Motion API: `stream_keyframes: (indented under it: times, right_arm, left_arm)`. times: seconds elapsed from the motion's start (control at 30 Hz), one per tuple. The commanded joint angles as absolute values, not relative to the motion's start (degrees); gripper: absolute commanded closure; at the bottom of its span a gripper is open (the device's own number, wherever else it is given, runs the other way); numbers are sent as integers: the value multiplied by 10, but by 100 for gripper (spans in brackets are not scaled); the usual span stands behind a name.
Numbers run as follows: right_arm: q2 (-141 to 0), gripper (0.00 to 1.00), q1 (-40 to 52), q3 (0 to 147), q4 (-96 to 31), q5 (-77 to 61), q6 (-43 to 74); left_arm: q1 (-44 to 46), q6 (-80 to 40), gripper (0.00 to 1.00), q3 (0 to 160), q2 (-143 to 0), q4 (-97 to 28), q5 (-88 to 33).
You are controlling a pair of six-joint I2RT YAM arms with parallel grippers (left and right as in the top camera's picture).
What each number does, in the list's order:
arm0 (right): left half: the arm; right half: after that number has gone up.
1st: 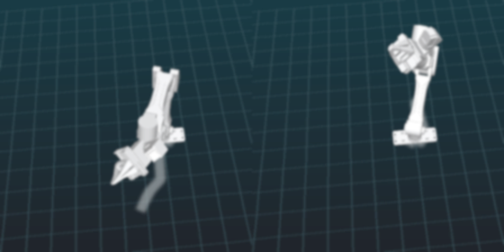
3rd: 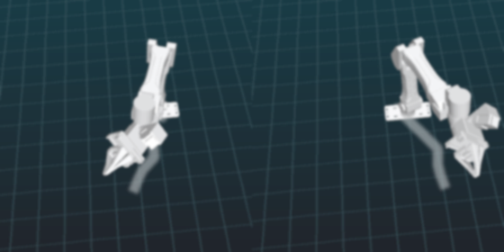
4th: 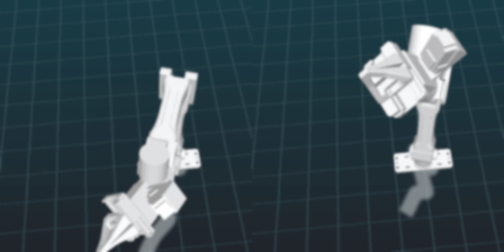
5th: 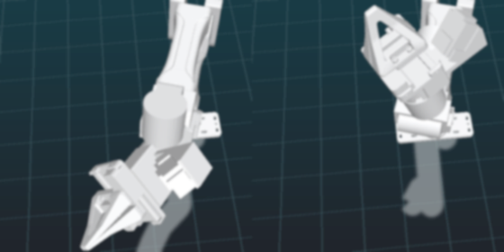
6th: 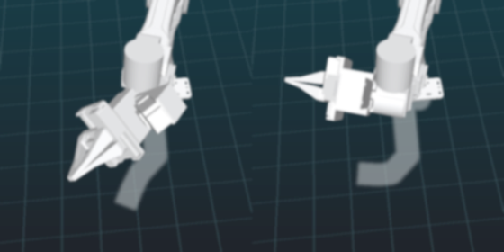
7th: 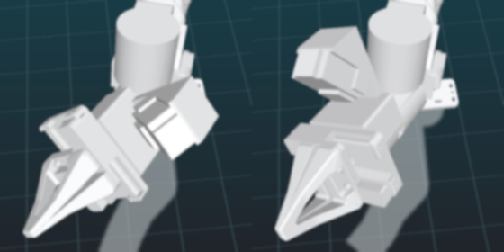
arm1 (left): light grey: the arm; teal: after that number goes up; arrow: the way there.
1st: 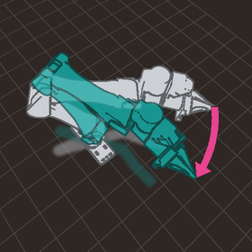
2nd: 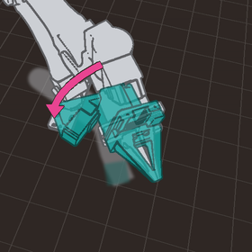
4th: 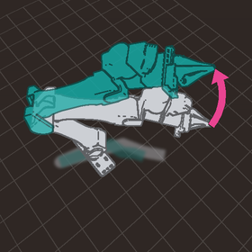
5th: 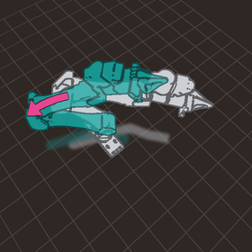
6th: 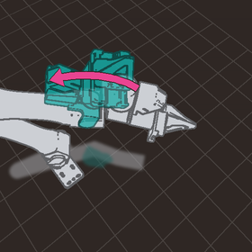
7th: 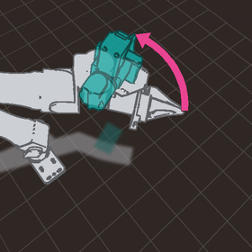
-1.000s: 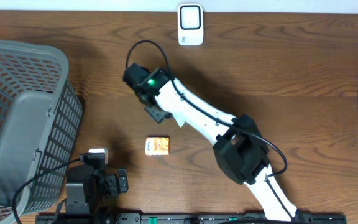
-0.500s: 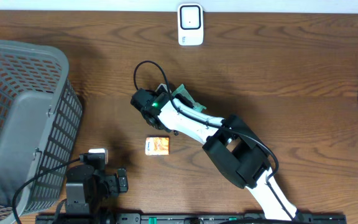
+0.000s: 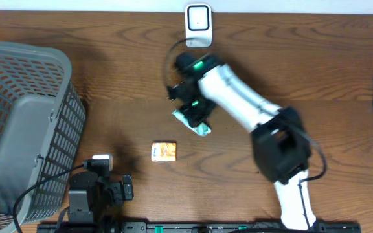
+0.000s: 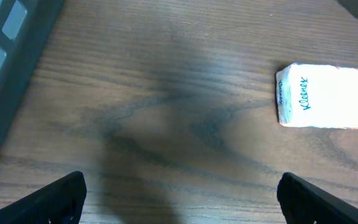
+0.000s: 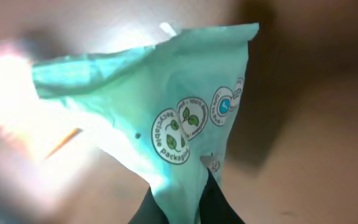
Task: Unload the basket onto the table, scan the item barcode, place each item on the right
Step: 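Lift the mint-green pouch off the table with the right gripper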
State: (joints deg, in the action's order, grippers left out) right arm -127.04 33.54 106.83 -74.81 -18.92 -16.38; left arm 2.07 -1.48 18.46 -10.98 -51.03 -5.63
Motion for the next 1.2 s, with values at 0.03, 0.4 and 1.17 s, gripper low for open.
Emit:
stream_keyframes:
  times: [0.03,0.4,1.17]
  right_arm:
    - [-1260,99,240,1059,-799,-583,-386]
    - [-1259,99,214,1024,-975,-707,-723]
    - [-1259,99,302,995,-975,-698,-830]
  left_arm:
    - [20,-16,2,189,-108,-512,-55]
    - [19,-16,2,189,-108,-512,-55]
    - [19,-16,2,189,-108,-512,-55]
